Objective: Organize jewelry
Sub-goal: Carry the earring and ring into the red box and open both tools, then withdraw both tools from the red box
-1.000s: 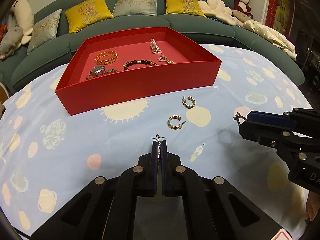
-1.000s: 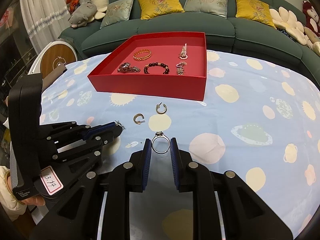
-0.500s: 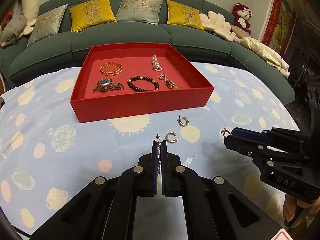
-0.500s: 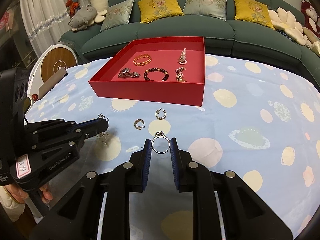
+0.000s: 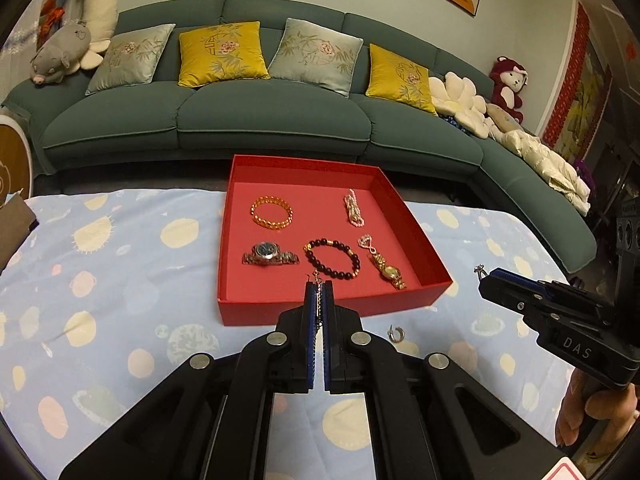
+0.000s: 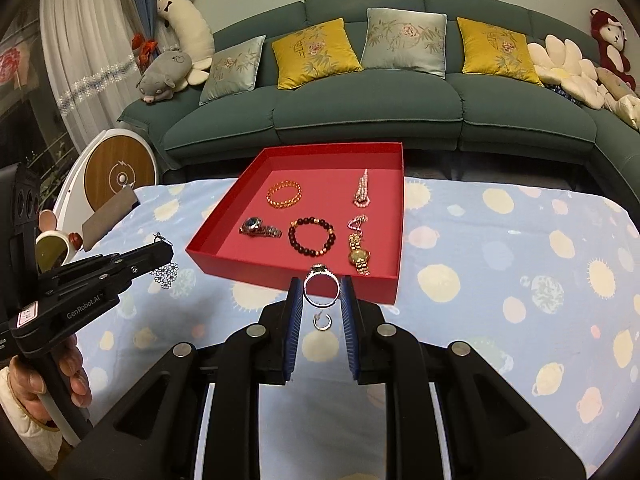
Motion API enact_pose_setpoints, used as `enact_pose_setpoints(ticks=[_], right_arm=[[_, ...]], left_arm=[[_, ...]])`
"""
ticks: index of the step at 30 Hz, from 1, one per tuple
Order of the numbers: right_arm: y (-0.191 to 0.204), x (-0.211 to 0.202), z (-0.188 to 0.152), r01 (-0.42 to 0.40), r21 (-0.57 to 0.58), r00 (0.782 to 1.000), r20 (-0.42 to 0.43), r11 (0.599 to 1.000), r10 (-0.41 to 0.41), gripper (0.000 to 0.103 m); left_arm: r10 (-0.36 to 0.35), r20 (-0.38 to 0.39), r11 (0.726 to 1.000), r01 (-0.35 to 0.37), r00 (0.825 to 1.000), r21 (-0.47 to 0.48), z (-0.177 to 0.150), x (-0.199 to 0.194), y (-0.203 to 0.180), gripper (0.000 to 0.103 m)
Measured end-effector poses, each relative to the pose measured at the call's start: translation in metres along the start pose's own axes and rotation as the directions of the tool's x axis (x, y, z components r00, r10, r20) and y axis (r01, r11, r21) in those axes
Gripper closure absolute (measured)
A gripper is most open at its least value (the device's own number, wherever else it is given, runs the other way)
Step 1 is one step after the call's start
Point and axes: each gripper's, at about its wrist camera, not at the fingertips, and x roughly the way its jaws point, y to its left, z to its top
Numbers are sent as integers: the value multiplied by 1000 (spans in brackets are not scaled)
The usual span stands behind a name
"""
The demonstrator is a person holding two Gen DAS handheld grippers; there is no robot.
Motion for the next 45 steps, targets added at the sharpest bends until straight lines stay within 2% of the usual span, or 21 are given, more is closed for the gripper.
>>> enact_pose_setpoints(ticks=[5, 14, 19, 27, 32, 33, 35, 37, 40, 45], right_arm=[[-5, 24, 37, 1, 25, 1000, 12, 1000, -1, 84], [-4, 110, 97, -35, 83, 998, -50, 996, 39, 84], [-4, 149, 108, -37, 103, 995, -93, 994, 47, 84], [-9, 179, 110, -10, 105, 992, -127, 994, 24, 84], [-8, 186, 109, 2, 95, 991, -131, 995, 11, 83], [-9, 185, 109, 1, 98, 992, -123, 995, 11, 83], [-9, 183, 109, 1, 98, 994, -106, 995, 9, 83], [-8, 179, 109, 1, 96, 996, -88, 995, 8, 83], [-11, 162, 108, -13, 106, 998, -55, 994, 19, 83], [-15, 108, 94, -35, 99, 999, -3, 994, 36, 82]], left_arm=[[21, -12, 1000, -22, 1000, -23, 37, 26, 12, 103], [99, -33, 995, -99, 995, 11, 94, 89, 17, 103], [111, -64, 994, -112, 992, -3, 107, 118, 27, 103], [133, -81, 991, -134, 988, -10, 113, 140, 35, 102], [152, -87, 987, -155, 985, -33, 116, 148, 43, 102], [172, -84, 984, -176, 981, -39, 115, 148, 45, 98], [171, -69, 983, -175, 983, -49, 116, 147, 47, 97], [184, -58, 981, -187, 981, -57, 117, 143, 50, 89], [207, -39, 976, -209, 978, -57, 117, 131, 53, 84], [179, 6, 981, -178, 984, -74, 107, 82, 55, 84]])
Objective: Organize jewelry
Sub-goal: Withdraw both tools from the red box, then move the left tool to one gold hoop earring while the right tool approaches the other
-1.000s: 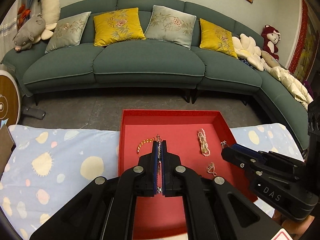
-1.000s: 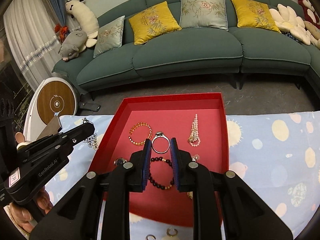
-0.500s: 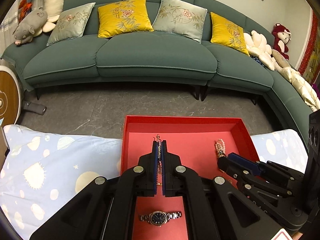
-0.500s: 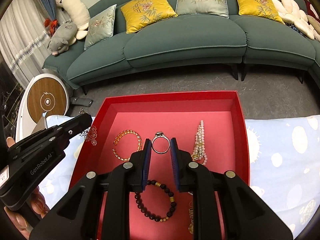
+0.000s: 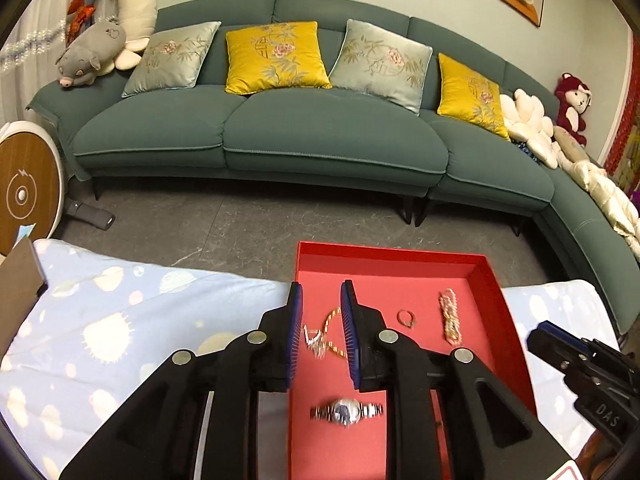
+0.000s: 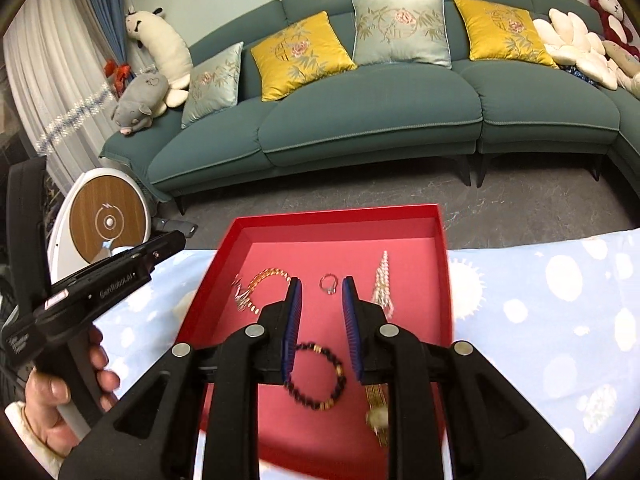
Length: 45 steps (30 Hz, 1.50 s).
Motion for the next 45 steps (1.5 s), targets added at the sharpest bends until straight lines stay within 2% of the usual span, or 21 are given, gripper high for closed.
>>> enact_pose_setpoints(ticks=[3, 9, 15, 19, 22, 24, 27, 33, 45], right_arm=[[-1, -40, -15, -13, -2, 1000, 21, 1000, 14, 81], [7, -107, -66, 19, -37, 999, 32, 999, -18, 77], [20, -131, -114, 57, -74, 998, 18, 996, -56, 75], [21, -118, -130, 59, -67, 998, -11, 996, -60, 75], [20, -98, -137, 74, -80, 996, -43, 994, -77, 75], [20, -82, -139, 92, -95, 993, -59, 991, -98, 75], [20, -62, -139, 101, -108, 991, -78, 989, -110, 75], [21, -25, -149, 131, -148, 979, -134, 980, -151, 75], [19, -10, -153, 150, -189, 974, -137, 970, -177, 76]], left_arm=[[-5, 20, 1000, 4, 1000, 16, -17, -34, 2, 84], [-40, -9, 999, 40, 999, 13, -70, -92, 4, 84], [-33, -48, 999, 33, 998, 1, -122, -117, -3, 84], [-66, -90, 998, 64, 994, -21, -144, -113, -9, 84], [-39, -110, 999, 42, 993, 29, -154, -103, -17, 84], [-30, -114, 998, 35, 993, 43, -159, -97, -16, 83], [-51, -127, 999, 52, 991, 2, -163, -88, -8, 79], [-45, -144, 999, 46, 989, 9, -168, -78, -3, 78], [-72, -170, 996, 80, 983, 39, -174, -71, -19, 78]])
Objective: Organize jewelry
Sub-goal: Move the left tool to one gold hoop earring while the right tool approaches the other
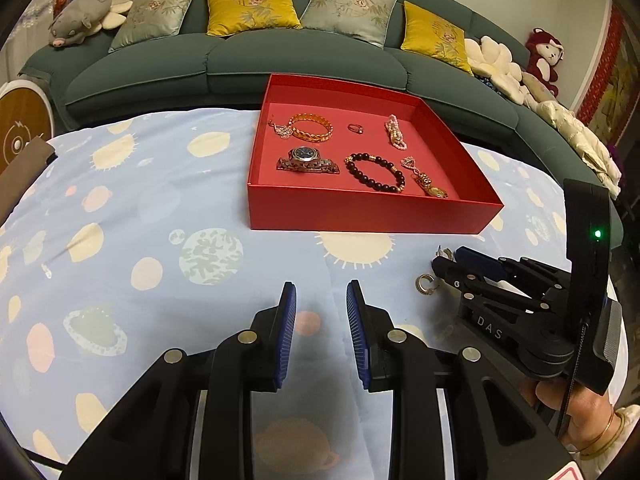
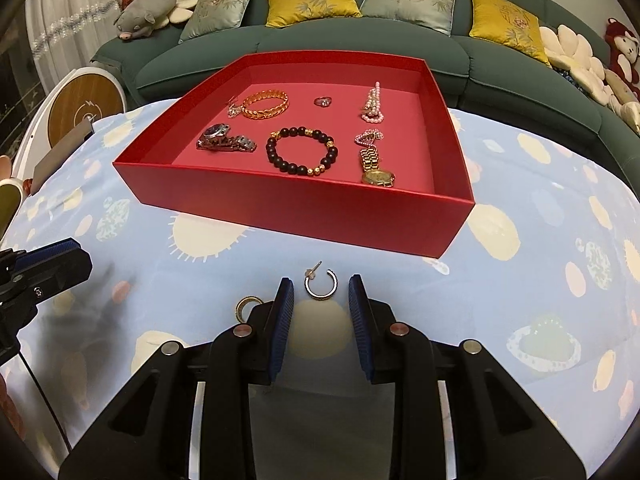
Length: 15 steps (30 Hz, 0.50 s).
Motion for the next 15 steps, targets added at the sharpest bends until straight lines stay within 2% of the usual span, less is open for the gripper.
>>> enact_pose_setpoints(ticks=[4, 6, 7, 10, 15], right_arm=[[1, 0, 0, 6, -9, 1000, 1, 1000, -6, 79], [1, -1, 1, 2, -9, 1000, -4, 1000, -2, 87], [0, -3, 1, 0, -4, 1000, -8, 1000, 0, 87], [-5, -11, 0, -10, 23, 1000, -10, 1000, 10, 87], [-17, -34, -4, -21, 66, 1000, 10, 998, 21, 87]], left_arm=[[-5, -2, 1000, 5, 1000, 3, 0, 2, -2, 78], [-11, -5, 1000, 11, 1000, 10, 0, 3, -4, 78], [-17, -9, 1000, 18, 1000, 14, 0, 5, -5, 77], [-28, -16, 999, 28, 999, 32, 0, 10, -13, 68], [-39, -17, 995, 41, 999, 86, 2, 24, -39, 60]])
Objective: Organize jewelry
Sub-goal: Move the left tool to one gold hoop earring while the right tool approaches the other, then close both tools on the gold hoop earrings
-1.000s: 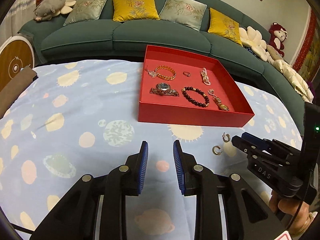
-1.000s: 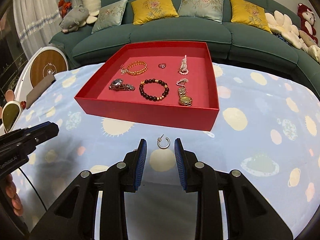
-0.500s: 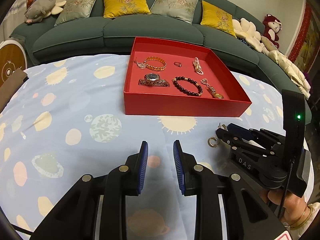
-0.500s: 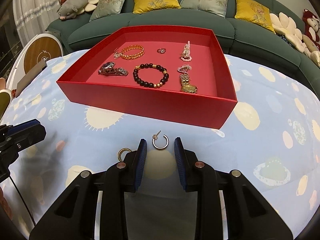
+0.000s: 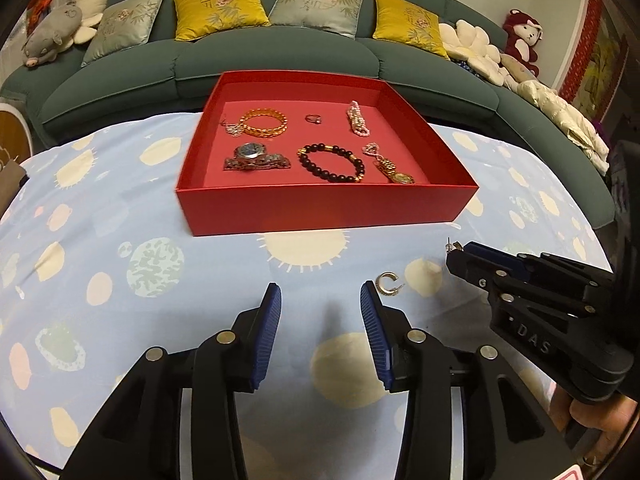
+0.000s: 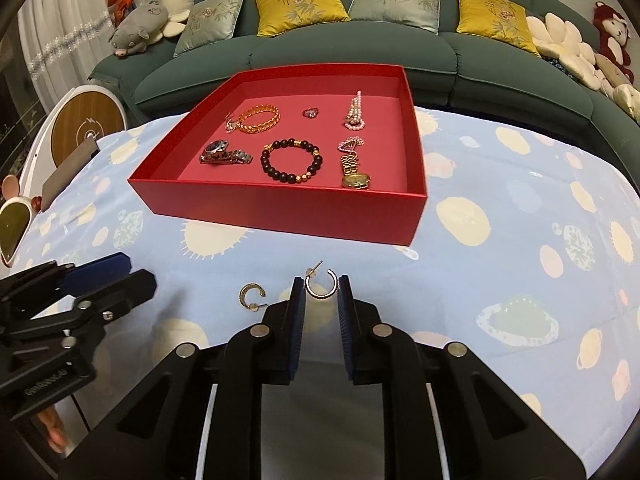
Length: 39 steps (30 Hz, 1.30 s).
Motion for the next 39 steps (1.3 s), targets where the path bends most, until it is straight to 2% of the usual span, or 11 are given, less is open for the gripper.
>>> enact_pose_setpoints(ticks=[7, 11, 14, 16, 19, 21, 39], right_arm=[[-17, -25, -5, -4, 29, 1000, 8, 1000, 4, 87], [-23, -29, -7, -12, 41, 1000, 1, 999, 12, 87], [-25, -29, -9, -16, 46, 1000, -2, 999, 16, 87], [-24, -30, -9, -20, 49, 1000, -1, 999, 20, 87], [-22, -31, -8, -25, 47, 1000, 3, 999, 25, 87], [-21, -32, -9, -29, 45, 1000, 2, 999, 29, 87], [-6, -32, -2, -61, 26, 998, 22, 998, 61, 87]], left_arm=[[7, -2, 996, -7, 1000, 87, 1, 29, -34, 59], [26, -17, 992, -24, 1000, 120, -5, 41, -41, 59], [42, 1, 989, -42, 999, 142, -5, 42, -44, 59], [45, 7, 990, -46, 999, 132, -5, 43, -43, 63], [58, 13, 990, -59, 998, 128, -4, 43, -40, 82], [52, 12, 991, -53, 999, 127, -3, 43, -38, 88], [58, 30, 994, -60, 998, 94, 8, 21, -27, 89]])
